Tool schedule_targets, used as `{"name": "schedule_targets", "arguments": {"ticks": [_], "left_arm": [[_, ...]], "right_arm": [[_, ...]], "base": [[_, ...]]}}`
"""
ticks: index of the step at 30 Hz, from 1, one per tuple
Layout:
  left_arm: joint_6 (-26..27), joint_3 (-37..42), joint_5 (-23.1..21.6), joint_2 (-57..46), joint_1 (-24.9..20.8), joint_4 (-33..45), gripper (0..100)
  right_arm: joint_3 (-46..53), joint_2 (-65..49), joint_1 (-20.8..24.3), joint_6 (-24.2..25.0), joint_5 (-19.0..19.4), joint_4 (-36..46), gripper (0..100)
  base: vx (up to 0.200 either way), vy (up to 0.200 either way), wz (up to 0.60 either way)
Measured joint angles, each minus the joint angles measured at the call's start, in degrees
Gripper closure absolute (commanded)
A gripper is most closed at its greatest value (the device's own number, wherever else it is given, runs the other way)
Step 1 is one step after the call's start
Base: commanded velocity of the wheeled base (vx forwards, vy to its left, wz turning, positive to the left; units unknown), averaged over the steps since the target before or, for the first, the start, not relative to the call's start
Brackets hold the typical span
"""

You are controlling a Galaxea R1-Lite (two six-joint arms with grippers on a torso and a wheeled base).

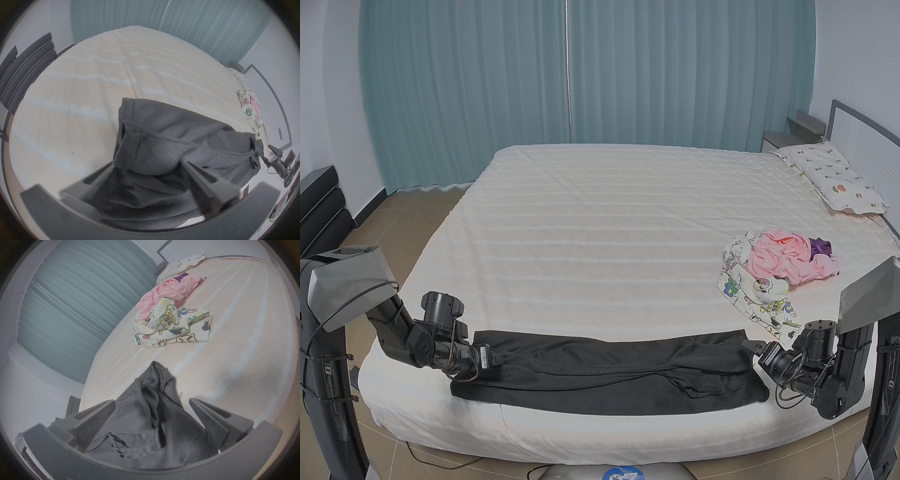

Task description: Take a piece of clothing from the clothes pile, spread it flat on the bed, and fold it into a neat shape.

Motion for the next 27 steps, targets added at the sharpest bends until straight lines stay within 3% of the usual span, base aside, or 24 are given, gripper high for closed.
{"name": "schedule_targets", "arguments": {"ticks": [17, 27], "left_arm": [[-0.6, 0.5, 1.5, -2.0, 0.3, 0.3, 100], [-7.4, 1.1, 1.4, -3.9, 0.0, 0.5, 100]], "right_arm": [[0.6, 0.1, 0.1, 0.0, 0.0, 0.0, 0], [0.5, 0.1, 0.1, 0.0, 0.0, 0.0, 0]], "base": [[0.0, 0.0, 0.0], [0.0, 0.0, 0.0]]}}
